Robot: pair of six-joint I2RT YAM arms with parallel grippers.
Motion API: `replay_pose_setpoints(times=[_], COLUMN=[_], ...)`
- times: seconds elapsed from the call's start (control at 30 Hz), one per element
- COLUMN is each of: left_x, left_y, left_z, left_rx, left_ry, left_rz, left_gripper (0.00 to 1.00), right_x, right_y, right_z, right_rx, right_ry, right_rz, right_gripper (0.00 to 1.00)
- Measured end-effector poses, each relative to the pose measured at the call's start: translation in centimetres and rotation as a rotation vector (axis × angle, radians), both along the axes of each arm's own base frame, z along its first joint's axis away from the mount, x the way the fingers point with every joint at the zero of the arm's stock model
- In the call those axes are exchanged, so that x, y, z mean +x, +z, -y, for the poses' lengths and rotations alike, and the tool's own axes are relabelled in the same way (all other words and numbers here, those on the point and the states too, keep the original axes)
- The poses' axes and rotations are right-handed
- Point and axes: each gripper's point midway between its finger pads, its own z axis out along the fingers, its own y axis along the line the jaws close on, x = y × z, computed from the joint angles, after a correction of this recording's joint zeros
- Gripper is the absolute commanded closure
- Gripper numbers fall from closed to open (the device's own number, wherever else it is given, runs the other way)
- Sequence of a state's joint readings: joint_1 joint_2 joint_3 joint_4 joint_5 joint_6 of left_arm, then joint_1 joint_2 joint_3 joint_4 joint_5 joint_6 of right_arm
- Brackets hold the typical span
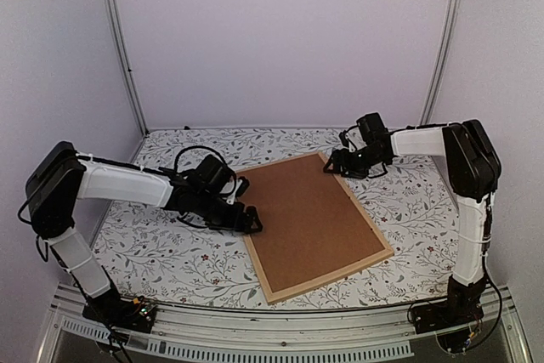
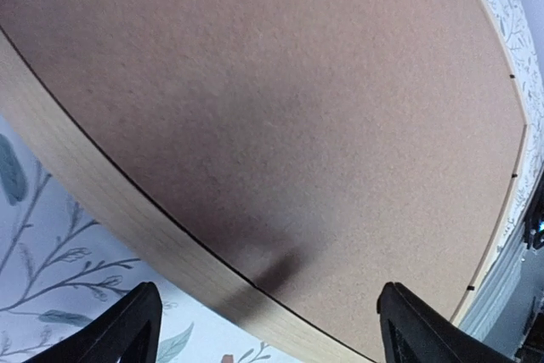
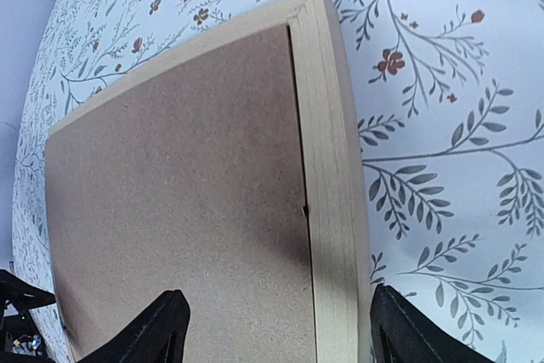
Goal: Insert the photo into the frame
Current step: Rotate the photo frame at the center of the board.
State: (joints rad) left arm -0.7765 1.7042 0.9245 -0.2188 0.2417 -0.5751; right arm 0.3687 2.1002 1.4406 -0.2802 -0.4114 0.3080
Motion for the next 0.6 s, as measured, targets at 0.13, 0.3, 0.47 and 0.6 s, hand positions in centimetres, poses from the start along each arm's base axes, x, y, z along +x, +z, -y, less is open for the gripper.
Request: replay_pose_setpoints(times=[0.13, 0.3, 0.47, 0.6], left_x=[1.9, 6.7, 12.4, 15.6], left_y=[1.8, 5.8, 8.3, 6.9], left_z=[-1.0, -1.6, -2.7, -2.7], left_rx=[0.049, 0.05, 0.024, 0.038], left_ry=[0.016, 0.045, 0.07, 0.053], left_rz=[0.085, 0.209, 0.296, 0.295], left_gripper=[0.07, 0.03, 0.03, 0.03], right_x=[1.5, 1.2, -1.8, -5.0], right_y=[1.1, 2.0, 5.0, 6.3], right_z=[1.0, 3.5, 5.4, 6.5], right_rx=[-0.065, -0.171, -0.188, -0.177], right_ry=[-0.024, -0.072, -0.098, -0.107], right_rz=[0.055, 0.081, 0.11, 0.112], right_gripper=[0.21, 0.2, 0.2, 0.19])
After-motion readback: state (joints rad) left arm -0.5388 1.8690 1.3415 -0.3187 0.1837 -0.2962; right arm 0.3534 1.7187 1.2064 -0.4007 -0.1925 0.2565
